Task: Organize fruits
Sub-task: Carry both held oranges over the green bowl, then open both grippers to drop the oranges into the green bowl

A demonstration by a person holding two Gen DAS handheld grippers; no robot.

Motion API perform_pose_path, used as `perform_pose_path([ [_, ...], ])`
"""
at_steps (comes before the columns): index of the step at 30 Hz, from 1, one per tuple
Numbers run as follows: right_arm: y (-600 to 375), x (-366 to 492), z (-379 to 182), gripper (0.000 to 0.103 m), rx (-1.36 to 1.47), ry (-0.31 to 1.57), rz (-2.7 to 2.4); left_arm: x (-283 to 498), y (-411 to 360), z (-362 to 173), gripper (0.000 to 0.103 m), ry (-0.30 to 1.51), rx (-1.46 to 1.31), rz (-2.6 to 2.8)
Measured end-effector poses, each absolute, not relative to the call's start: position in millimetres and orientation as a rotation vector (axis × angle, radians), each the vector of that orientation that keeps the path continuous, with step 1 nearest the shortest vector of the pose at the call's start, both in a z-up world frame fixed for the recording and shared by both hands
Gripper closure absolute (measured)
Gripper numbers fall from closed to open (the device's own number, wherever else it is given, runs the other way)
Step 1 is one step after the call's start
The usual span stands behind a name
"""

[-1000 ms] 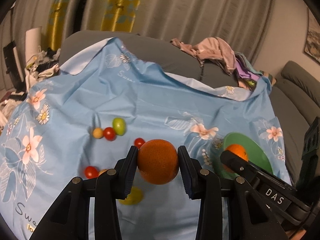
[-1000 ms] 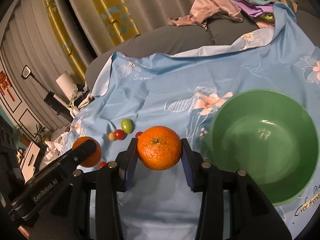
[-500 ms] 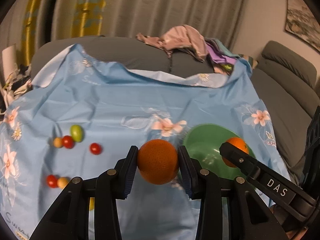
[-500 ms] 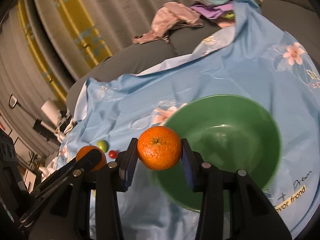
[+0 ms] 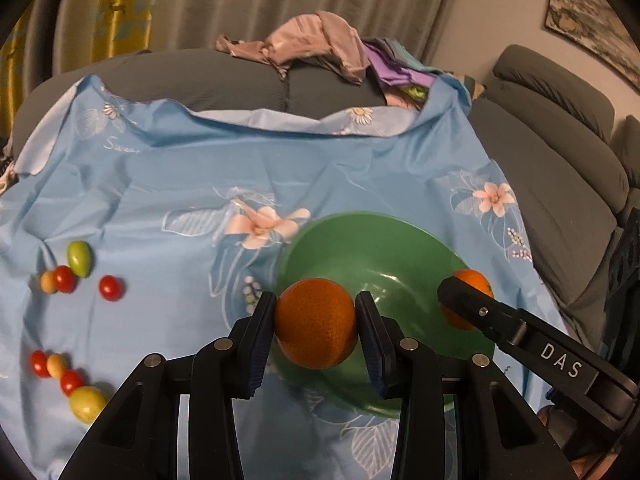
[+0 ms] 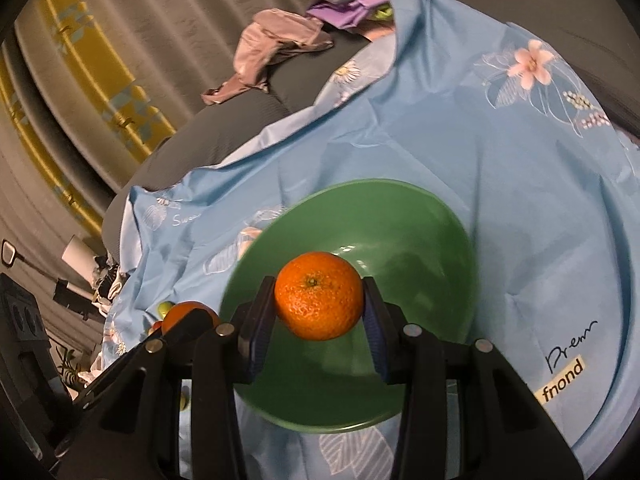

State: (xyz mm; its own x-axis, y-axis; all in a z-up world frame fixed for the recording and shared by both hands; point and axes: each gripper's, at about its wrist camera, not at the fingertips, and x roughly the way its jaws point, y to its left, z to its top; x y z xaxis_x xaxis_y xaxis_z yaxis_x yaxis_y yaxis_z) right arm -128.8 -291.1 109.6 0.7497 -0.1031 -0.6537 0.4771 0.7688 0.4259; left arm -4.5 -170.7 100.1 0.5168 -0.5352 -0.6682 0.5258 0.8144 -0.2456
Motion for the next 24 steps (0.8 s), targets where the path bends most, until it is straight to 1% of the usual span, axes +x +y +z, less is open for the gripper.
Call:
perform_pose_path([
  [8, -299, -128, 102, 0.06, 0.634, 0.68, -0.374, -8, -190, 89, 0.063, 0.85, 0.016, -0.685],
  [18, -306, -129, 97, 0.06, 0.635, 0.707, -0.42, -7, -196, 79, 0.063, 0.901, 0.002, -0.72],
  [21, -306, -129, 96, 0.057, 0.635, 0.718, -0.426, -6, -197, 79, 0.063, 0.921, -0.002, -0.729],
  [22, -305, -128, 97, 0.051, 0.633, 0.72, -0.422, -6, -194, 81, 0.063, 0.913, -0.017, -0.734],
  [24, -304, -130, 101, 0.045, 0.631, 0.696, -0.416, -6, -183, 88, 0.063, 0.896, -0.066, -0.744],
])
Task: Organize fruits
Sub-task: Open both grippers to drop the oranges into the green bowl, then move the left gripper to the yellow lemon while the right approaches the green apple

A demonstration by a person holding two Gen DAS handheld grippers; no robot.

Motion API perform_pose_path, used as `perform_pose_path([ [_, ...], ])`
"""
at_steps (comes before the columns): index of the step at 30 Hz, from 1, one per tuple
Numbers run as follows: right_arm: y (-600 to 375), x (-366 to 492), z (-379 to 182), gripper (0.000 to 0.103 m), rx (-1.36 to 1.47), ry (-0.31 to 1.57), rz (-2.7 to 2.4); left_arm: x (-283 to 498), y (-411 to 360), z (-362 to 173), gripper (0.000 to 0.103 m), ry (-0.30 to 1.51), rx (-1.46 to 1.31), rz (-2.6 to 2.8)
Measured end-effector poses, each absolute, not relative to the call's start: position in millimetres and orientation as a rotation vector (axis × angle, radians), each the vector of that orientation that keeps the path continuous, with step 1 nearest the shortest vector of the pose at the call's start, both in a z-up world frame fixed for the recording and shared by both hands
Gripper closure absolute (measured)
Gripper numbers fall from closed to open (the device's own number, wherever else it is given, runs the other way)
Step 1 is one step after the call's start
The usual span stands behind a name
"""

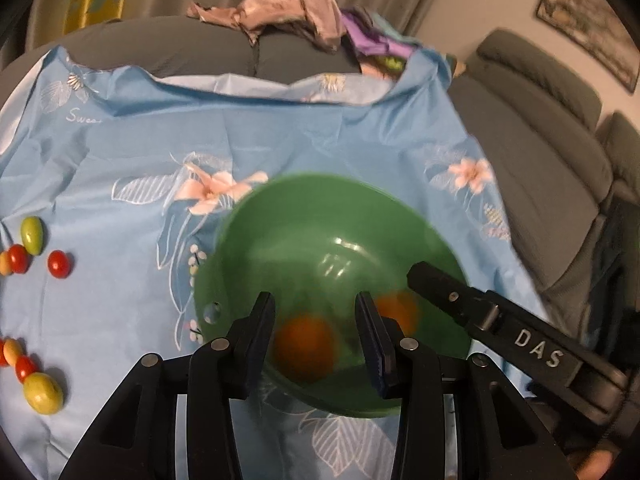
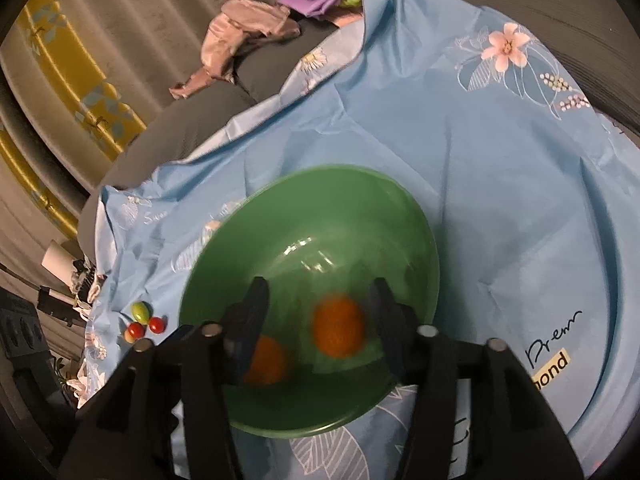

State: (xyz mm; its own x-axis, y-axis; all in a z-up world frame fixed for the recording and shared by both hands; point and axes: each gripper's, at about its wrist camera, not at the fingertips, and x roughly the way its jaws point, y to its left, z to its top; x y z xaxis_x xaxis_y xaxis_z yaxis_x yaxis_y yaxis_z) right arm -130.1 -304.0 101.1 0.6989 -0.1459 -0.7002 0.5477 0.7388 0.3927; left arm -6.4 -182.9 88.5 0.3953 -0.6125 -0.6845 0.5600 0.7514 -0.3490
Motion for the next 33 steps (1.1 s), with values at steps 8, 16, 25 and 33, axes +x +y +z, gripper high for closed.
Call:
perform_pose_path([
  [8, -282, -124, 117, 0.042, 0.587, 0.649, -0.329, -5, -98, 120, 0.06, 0.826, -0.127, -0.576],
  [16, -230, -92, 121, 0.042, 0.51, 0.69, -0.161, 3, -9, 94, 0.06, 0.891, -0.116, -0.324],
  [25, -180, -62, 108, 0.042, 0.41, 0.769, -0.048, 17, 4, 36, 0.06, 1.061, -0.123, -0.294],
  [33, -168, -52, 99, 0.042, 0.359, 0.817, -0.04, 25, 1, 18, 0.06, 1.121, -0.195, -0.329],
])
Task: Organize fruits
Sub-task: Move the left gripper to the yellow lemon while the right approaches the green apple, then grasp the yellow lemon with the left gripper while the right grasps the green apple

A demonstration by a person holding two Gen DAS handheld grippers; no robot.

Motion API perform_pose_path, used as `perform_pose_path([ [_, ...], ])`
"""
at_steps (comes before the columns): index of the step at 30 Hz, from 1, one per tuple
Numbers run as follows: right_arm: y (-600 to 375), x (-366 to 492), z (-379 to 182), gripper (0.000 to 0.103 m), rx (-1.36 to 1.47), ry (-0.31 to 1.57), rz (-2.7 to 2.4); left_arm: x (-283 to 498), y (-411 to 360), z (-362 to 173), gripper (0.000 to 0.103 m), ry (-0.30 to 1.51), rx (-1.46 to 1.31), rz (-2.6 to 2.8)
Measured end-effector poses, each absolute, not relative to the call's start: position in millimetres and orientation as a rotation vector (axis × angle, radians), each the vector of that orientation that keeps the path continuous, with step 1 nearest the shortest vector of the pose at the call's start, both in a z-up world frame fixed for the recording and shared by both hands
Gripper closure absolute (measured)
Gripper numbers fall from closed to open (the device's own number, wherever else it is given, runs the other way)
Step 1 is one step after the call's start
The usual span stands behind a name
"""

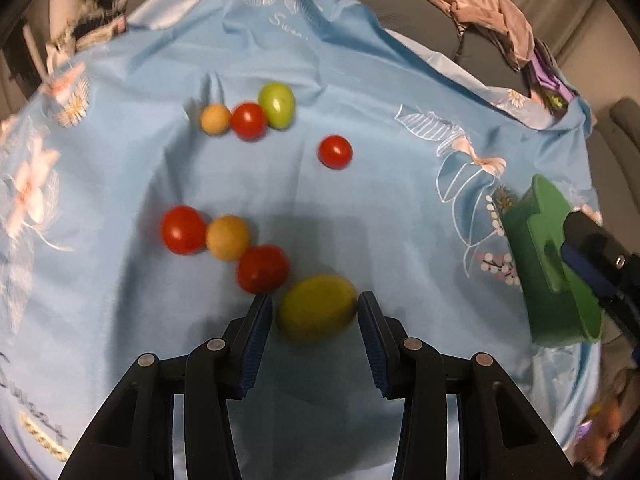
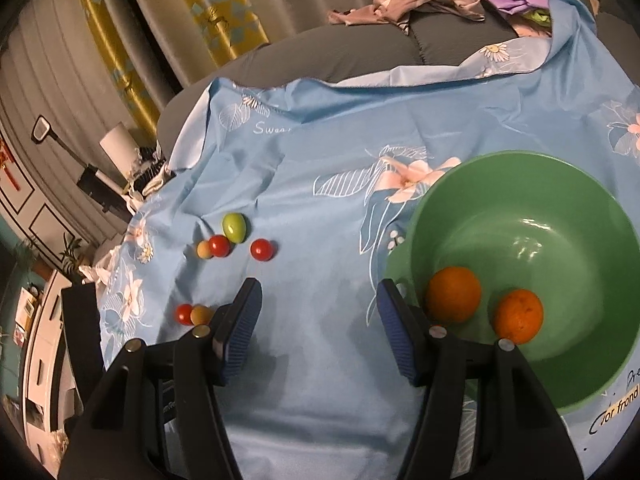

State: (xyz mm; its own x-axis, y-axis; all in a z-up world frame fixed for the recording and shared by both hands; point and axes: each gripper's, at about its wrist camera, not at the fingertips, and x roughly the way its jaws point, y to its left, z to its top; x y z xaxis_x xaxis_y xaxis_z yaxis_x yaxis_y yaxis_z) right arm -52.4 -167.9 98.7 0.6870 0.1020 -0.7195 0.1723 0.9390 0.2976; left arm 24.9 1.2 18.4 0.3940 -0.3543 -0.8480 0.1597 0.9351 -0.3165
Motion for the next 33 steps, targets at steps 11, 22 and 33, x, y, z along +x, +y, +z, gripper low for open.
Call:
perform_pose_path([
  [11, -151, -34, 90, 0.042, 0.328, 0.858, -0.024, 28, 14, 30, 0.065, 1.068, -0.283, -0.341],
  [22, -83, 99, 60, 0.06, 0.34, 0.997, 0.144, 93, 88, 83, 0.065, 0.91, -0.367, -0.155],
  [33, -51, 167, 19, 0.064, 0.304, 1.09, 0.089, 93, 114, 56, 0.065, 0.953, -0.45, -0.139],
])
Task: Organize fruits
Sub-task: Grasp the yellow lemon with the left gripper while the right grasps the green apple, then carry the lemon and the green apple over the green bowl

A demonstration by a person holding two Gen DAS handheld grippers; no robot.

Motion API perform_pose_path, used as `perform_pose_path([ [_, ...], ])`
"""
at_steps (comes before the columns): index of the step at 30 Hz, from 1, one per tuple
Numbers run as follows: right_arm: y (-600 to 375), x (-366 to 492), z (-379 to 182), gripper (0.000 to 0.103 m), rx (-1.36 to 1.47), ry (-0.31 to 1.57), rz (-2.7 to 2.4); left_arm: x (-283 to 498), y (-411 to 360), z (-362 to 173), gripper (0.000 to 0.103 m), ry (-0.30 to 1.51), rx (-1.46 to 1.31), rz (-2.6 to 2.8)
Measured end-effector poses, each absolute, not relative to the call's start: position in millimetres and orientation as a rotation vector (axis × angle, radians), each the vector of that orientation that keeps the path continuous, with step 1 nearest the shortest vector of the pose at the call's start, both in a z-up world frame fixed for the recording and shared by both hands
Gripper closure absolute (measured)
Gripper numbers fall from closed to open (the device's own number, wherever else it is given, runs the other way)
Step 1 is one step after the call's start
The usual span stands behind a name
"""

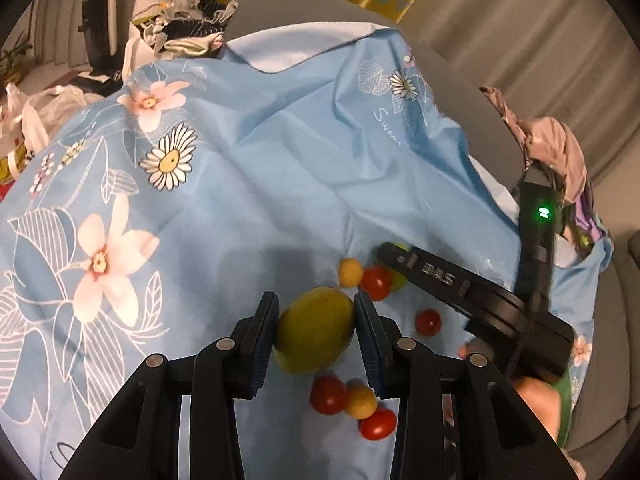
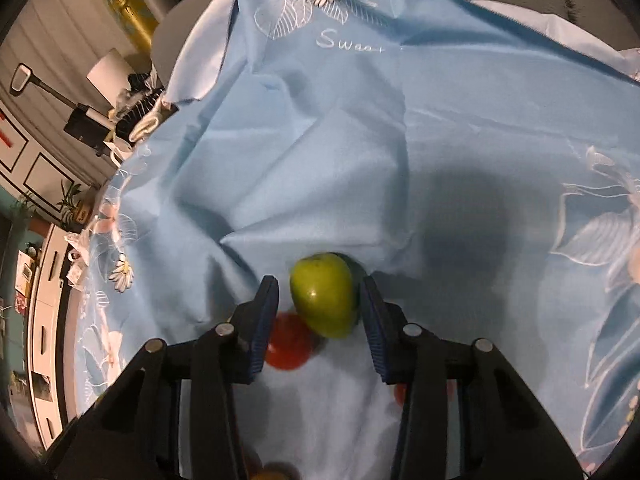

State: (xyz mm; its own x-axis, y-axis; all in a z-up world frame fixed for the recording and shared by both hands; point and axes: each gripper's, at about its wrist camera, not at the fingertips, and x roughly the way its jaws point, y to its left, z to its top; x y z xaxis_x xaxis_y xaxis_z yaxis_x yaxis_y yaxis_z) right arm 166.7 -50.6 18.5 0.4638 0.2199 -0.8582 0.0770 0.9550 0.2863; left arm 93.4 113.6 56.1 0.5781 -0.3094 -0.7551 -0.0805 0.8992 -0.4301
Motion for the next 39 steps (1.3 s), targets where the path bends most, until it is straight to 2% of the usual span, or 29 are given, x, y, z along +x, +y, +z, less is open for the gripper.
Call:
perform_pose_path([
  [1, -50, 169, 16, 0.067, 0.295, 1.092, 0.083, 92, 115, 56, 0.065, 0.955, -0.451, -0.142],
  [8, -56, 144, 36, 0.067, 0.314, 1.021, 0.089, 86, 113, 62, 0.065, 0.933, -0.433, -0.147],
  [14, -74, 75, 66, 0.067, 0.376, 0.998, 0.121, 77, 105, 66, 0.065, 0.917, -0.4, -0.145],
  [20, -85, 16, 69, 0.067, 0.42, 0.958, 0.109, 67, 92, 70, 0.065, 0.903, -0.385, -0.188],
  [39, -94, -3, 84, 0.067, 0.417, 0.871, 0.101, 41, 67, 94, 0.065, 0.82, -0.365, -0.276],
])
